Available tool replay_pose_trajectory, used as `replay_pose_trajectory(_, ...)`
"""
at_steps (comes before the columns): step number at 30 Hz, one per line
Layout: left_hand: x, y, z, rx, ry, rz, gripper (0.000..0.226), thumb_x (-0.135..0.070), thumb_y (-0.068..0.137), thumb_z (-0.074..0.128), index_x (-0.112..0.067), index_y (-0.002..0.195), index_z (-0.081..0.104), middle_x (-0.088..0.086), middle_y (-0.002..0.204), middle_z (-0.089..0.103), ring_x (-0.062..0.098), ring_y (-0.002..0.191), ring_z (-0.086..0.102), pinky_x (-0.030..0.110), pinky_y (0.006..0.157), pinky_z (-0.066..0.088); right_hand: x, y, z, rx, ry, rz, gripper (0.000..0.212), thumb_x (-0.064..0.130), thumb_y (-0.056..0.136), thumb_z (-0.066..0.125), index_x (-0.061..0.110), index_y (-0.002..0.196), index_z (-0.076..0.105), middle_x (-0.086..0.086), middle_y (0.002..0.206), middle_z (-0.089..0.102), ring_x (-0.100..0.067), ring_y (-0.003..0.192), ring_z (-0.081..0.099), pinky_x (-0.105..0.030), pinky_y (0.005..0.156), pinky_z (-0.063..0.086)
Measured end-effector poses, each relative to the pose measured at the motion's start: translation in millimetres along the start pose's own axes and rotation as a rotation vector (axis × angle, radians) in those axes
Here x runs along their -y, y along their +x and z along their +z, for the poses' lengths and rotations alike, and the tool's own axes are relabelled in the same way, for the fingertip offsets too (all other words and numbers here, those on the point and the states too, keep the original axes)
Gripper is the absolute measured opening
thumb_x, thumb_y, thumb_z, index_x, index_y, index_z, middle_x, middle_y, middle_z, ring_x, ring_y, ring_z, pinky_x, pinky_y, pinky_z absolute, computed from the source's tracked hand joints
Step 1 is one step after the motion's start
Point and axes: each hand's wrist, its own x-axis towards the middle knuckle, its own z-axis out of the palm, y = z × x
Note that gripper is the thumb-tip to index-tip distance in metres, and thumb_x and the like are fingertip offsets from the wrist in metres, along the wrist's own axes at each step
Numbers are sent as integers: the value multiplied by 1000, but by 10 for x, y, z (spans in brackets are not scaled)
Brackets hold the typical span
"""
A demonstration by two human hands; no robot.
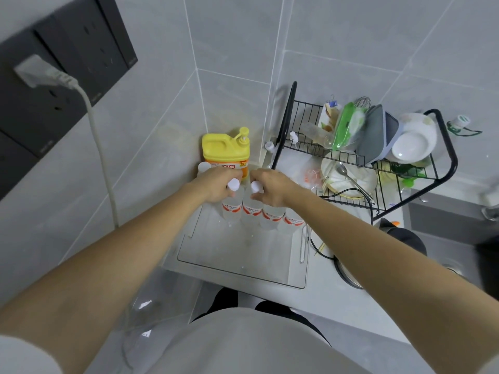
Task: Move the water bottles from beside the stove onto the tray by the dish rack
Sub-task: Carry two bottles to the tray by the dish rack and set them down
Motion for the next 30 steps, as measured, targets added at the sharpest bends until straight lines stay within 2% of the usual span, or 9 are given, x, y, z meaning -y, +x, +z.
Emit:
replay_pose_trajectory(8,-32,-26,1,-24,28,-36,39,-18,86,74,-34,71,41,-5,84,58,28,89,60,45,78,53,-23,12,27,0,15,-17,36,25,87,77,17,115,55,-7,120,65,-32,112,60,-44,90,51)
replay_pose_trajectory(11,-68,-67,9,-36,40,-60,34,-22,86,74,-34,77,44,-5,86,57,29,93,61,44,79,53,-38,-26,25,-28,36,-3,40,28,86,78,17,118,56,-2,110,60,-29,108,58,-40,86,48)
replay_pose_trajectory(13,-98,-110,-3,-32,39,-99,22,-25,85,74,-29,91,53,-2,96,60,29,99,61,41,79,51,-45,-75,-2,-38,52,22,49,34,86,79,19,124,55,5,104,50,-26,101,57,-39,83,48)
replay_pose_trajectory(15,-109,-132,-44,-61,56,-138,37,-33,82,76,-22,112,59,2,112,64,29,105,61,42,82,52,-64,-117,-47,-57,71,31,54,40,86,79,19,129,54,4,104,50,-21,94,55,-37,81,47)
replay_pose_trajectory(16,-132,-149,-78,-76,63,-146,44,-39,80,76,-21,116,58,4,115,64,31,106,61,44,84,53,-70,-142,-79,-68,82,29,55,42,86,78,19,129,54,3,103,51,-20,92,54,-36,81,47)
replay_pose_trajectory(20,-331,-210,-291,-179,72,-165,49,-49,84,72,-19,121,58,10,115,62,35,104,63,45,83,53,-66,-262,-273,-120,86,19,53,53,87,74,21,125,56,2,104,56,-20,94,58,-36,81,49)
replay_pose_trajectory(24,-695,-314,-537,-317,101,-99,47,-50,88,69,-20,123,60,9,116,62,32,107,62,43,87,51,-70,-462,-481,-215,68,52,46,56,92,65,20,121,58,-2,109,60,-24,98,60,-41,81,50)
replay_pose_trajectory(27,-1049,-382,-702,-398,128,-36,43,-51,89,65,-25,121,58,3,110,61,28,110,58,45,87,51,-115,-719,-680,-313,21,70,46,57,95,59,20,123,57,-2,116,60,-23,101,58,-35,75,41)
replay_pose_trajectory(30,-1481,-360,-834,-474,153,63,43,-52,90,63,-26,125,57,0,111,60,25,112,56,45,85,52,-204,-1056,-889,-439,-16,81,48,59,93,55,21,122,58,-2,119,60,-26,103,62,-42,80,52)
